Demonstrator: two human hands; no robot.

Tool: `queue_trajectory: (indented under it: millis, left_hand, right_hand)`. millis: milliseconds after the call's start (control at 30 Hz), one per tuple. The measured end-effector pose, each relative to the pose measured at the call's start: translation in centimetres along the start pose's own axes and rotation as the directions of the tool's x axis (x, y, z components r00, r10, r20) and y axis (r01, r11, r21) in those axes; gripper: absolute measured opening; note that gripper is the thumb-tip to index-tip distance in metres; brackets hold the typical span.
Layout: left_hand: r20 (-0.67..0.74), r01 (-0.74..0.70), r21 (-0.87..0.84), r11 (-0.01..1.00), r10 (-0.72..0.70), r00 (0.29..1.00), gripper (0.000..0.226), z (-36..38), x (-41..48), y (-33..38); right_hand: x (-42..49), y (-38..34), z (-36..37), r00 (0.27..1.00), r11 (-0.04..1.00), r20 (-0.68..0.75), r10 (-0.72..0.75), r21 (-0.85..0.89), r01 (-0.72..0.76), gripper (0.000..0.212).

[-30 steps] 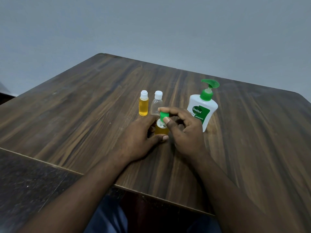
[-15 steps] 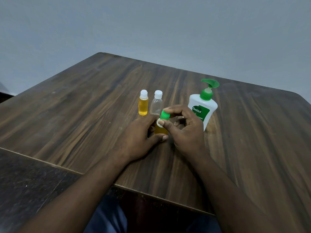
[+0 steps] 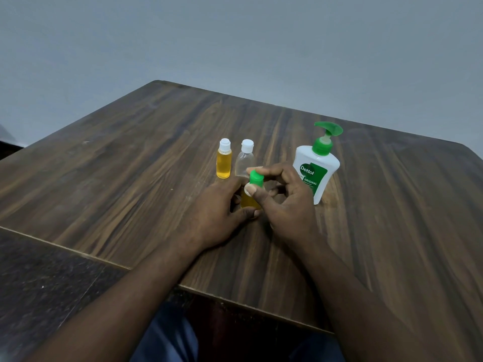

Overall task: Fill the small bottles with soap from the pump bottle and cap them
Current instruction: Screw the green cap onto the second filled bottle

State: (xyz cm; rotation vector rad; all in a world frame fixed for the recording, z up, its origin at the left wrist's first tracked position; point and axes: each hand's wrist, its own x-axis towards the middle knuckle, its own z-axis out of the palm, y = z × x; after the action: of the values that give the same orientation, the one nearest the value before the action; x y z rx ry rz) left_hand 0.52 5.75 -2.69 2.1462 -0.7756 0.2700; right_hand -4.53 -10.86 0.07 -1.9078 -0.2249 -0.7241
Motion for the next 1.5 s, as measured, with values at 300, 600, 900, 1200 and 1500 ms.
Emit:
queue_trajectory:
  millis: [300, 600, 900, 1200, 1500]
  left_hand:
    - [-0.007, 0.010, 0.021, 1.000, -0.010, 1.000, 0.053, 0.2, 0.1, -0.2]
    - [-0.035, 0.002, 0.059, 0.998, 0.000, 0.999, 0.049, 0.0, -0.1, 0.5]
    - [-0.028, 0.004, 0.063, 0.998, -0.003, 1.000, 0.051, 0.2, -0.1, 0.7]
    - [-0.029, 0.023, 0.064, 0.998, -0.021, 0.999, 0.048, 0.2, -0.1, 1.4]
    - [-0.035, 0.005, 0.064, 0.998, -0.003, 0.999, 0.045, 0.4, 0.0, 1.3]
  right_hand:
    - [0.2, 0.3, 0.2, 0.996, 0.999, -0.069, 0.049, 0.007, -0.049, 0.028]
    - [0.4, -0.1, 0.9, 0.990, 0.997, -0.134, 0.034, -0.068, -0.044, 0.037]
    - [0.1, -0.2, 0.2, 0.995, 0.997, -0.094, 0.021, -0.066, -0.028, 0.035]
    - [-0.1, 0.0, 0.0, 1.000, 0.999, -0.023, 0.010, 0.042, -0.009, 0.019]
    - [0.2, -0.5, 0.4, 0.995, 0.999, -0.096, -0.011, -0.045, 0.007, 0.030]
